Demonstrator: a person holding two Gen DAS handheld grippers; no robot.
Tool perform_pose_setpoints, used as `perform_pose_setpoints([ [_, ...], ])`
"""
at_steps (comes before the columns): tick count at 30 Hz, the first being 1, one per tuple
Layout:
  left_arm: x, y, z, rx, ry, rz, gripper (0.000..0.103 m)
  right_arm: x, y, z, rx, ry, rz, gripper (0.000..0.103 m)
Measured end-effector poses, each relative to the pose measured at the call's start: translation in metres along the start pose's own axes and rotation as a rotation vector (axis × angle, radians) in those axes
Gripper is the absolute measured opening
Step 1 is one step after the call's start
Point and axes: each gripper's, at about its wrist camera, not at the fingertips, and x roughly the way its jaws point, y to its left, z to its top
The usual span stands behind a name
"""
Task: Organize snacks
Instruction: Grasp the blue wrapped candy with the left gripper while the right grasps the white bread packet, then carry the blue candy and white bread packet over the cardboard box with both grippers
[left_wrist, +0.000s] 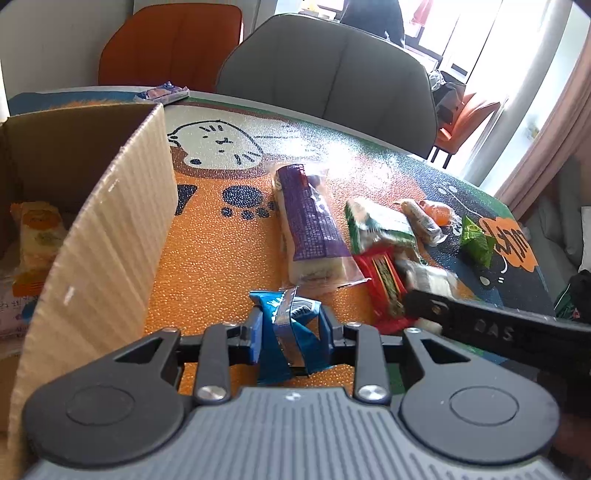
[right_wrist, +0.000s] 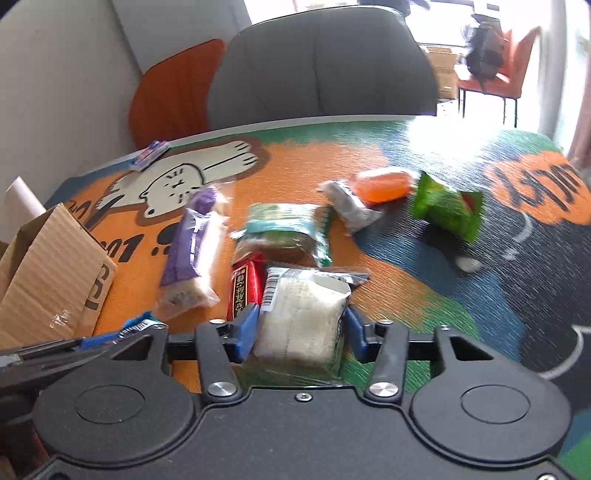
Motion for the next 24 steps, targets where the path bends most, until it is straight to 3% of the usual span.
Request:
perform_pose_setpoints([
  [12,-0.009,-0.014,-0.001,0.032,-0.012,-0.034,0.03,-0.031,-0.018,-0.014,0.035,-0.038,-0.036,0.042],
  [24,-0.033,-0.017,0.007,0.057,-0.058,-0.044,0.03,-0.06,-0.028,-0.009,0.1,-0.109,0.004,0.04],
])
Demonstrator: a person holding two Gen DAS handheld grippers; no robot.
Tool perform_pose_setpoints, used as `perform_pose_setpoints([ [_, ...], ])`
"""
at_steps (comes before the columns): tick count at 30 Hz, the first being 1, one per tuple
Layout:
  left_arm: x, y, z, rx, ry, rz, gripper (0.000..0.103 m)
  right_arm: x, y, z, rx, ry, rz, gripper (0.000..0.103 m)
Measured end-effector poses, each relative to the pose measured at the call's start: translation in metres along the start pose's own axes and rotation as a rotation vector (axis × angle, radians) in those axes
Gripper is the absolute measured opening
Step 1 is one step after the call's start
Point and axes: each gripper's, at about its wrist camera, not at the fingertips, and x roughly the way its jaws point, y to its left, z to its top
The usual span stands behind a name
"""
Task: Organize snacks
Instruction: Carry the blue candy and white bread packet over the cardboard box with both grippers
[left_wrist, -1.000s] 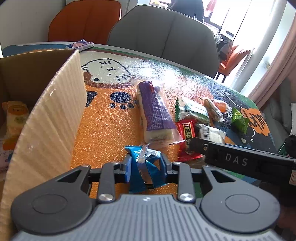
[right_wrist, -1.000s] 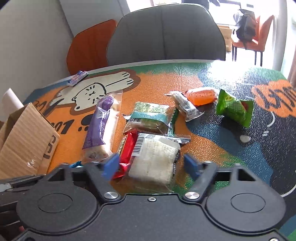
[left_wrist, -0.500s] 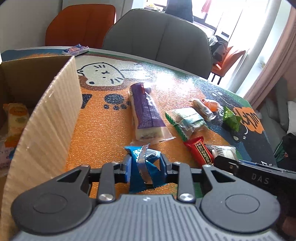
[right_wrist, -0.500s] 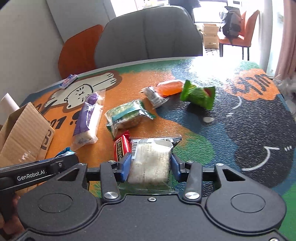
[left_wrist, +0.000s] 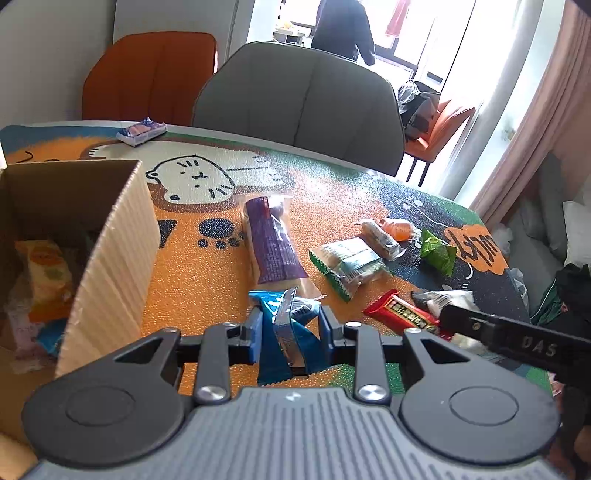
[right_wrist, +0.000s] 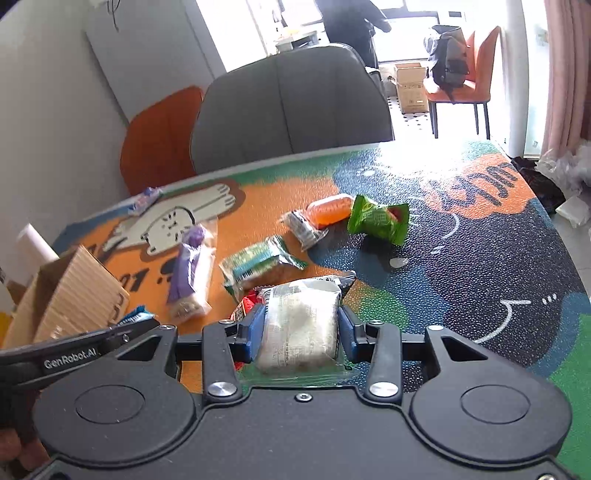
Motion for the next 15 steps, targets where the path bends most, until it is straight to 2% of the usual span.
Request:
perform_pose_setpoints([
  [8,-0.017,-0.001,-0.003,0.01,-0.022,-0.003,0.03,-0.024,-0.003,-0.002,0.044,-0.036,0.039,0.04],
  [15,-0.027,-0.002,-0.01,0.024,-0.027,-0.009,0.03,-0.023,-0.003,-0.015,0.029,-0.01,0.014,0.041],
])
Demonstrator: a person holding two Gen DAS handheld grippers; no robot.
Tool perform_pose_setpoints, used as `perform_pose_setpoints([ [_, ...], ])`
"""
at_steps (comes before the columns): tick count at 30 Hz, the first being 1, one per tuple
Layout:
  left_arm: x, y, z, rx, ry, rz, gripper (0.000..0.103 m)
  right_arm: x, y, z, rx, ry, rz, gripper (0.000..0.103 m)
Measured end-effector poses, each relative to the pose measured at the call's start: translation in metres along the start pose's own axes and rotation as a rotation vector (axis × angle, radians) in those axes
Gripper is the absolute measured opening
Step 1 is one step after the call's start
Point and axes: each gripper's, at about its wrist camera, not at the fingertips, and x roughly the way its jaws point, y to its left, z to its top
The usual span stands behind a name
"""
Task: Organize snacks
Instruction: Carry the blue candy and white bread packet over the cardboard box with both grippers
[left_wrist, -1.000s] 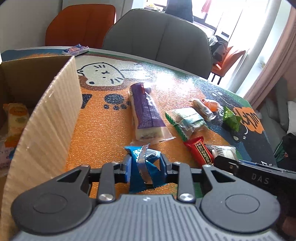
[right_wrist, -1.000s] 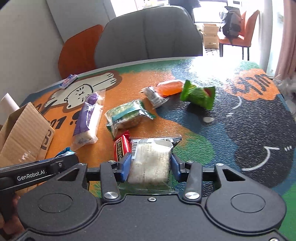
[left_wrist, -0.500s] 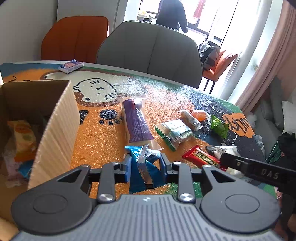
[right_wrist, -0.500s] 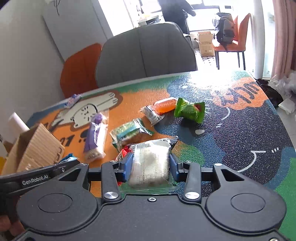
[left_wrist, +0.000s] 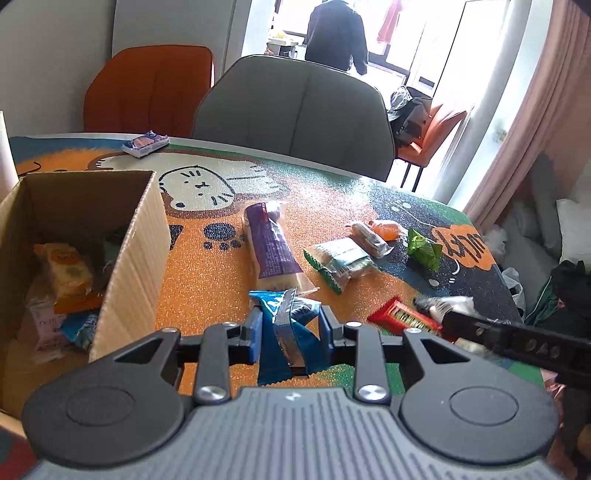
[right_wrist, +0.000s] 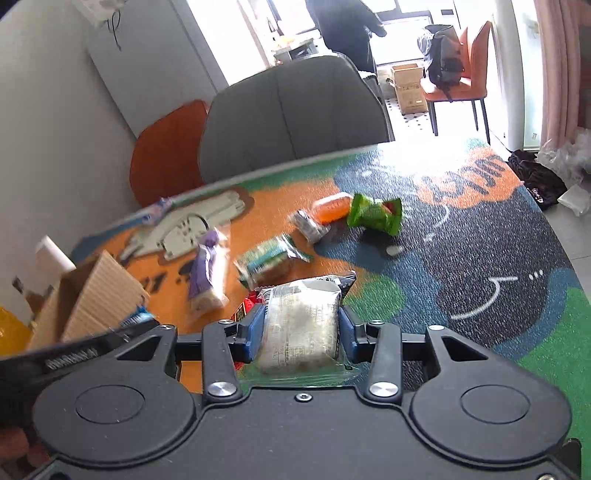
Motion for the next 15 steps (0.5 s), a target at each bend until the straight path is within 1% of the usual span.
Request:
perform_pose_setpoints([
  [3,-0.001,0.0,-0.005,0.003,0.007,-0.003,0.03,0.01,-0.006,-0.012,0.005,0.034,-0.049,0.041],
  [7,0.004,0.0,-0.012,0.004,0.027,-0.008,0.03,0.015,-0.013,-0.023,0.021,0.067,-0.057,0.041],
  [8,0.005,0.0,-0.012,0.003,0.031,-0.009,0.03,0.016,-0.014,-0.024,0.019,0.071,-0.071,0.042],
  [10,0.007,0.0,-0.014,0.002,0.035,-0.011,0.03,0.018,-0.015,-0.025,0.022,0.077,-0.085,0.046],
  [15,0.008,0.001,-0.013,-0.001,0.037,-0.01,0.03,0.026,-0.015,-0.025,0.008,0.085,-0.1,0.049],
])
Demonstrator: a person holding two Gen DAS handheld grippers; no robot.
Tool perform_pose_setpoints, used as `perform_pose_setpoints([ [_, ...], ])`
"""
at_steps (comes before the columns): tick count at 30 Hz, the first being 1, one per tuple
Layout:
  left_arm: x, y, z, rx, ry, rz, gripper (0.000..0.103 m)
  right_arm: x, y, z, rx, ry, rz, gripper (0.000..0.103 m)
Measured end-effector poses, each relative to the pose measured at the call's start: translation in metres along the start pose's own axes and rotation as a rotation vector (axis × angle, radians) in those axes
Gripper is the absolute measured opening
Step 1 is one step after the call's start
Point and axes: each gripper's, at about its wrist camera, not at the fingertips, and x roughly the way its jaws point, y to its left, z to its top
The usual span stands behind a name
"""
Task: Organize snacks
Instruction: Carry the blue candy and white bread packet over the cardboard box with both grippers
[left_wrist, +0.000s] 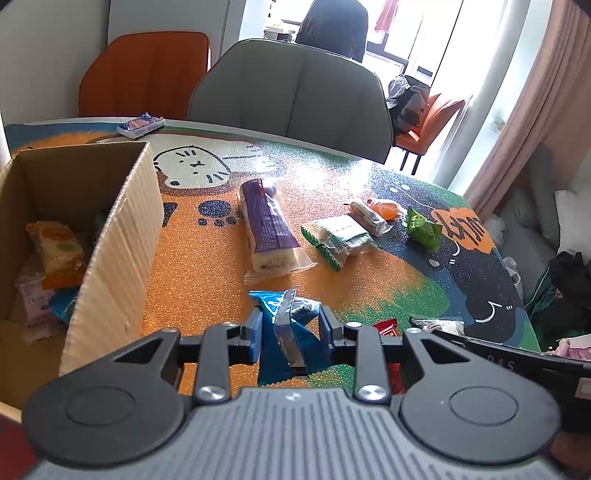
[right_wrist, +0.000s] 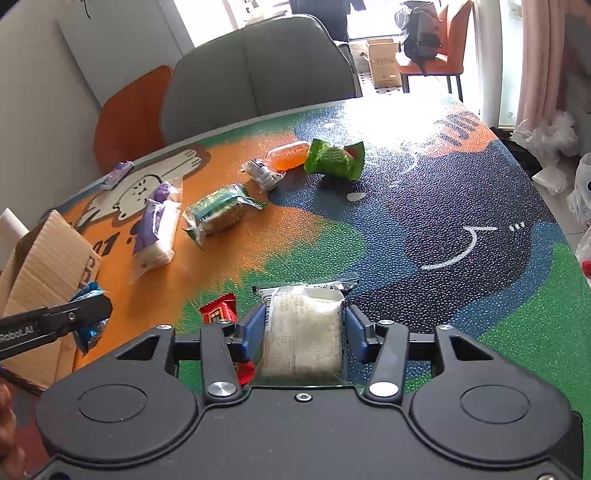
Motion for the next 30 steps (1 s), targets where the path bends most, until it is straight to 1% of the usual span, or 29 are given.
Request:
perform_pose_setpoints([
  [2,0.0,0.001,0.0,0.001,0.0,0.002,0.03,0.004,0.003,-0.001,-0.019,0.008,-0.009,0.05],
  [4,0.002,0.002,0.001,-0.001,0.003,0.003,0.03,0.005,0.006,-0.002,-0.049,0.003,-0.028,0.044],
  [7,0.003,0.003,0.002,-0.005,0.003,0.003,0.03,0.003,0.008,-0.001,-0.054,0.005,-0.016,0.043],
  [10,0.001,0.003,0.006,-0.004,-0.002,0.007,0.03,-0.004,0.011,0.003,-0.061,-0.013,-0.014,0.043],
  [15,-0.014,0.003,0.014,0.005,-0.035,0.007,0.03,-0.022,0.022,0.013,-0.067,-0.048,0.024,0.043],
  [23,-0.05,0.01,0.029,0.007,-0.108,0.009,0.03,-0.048,0.052,0.031,-0.104,-0.118,0.087,0.043],
  [30,-0.075,0.022,0.036,0.001,-0.147,0.024,0.03,-0.062,0.081,0.038,-0.135,-0.147,0.142,0.043],
])
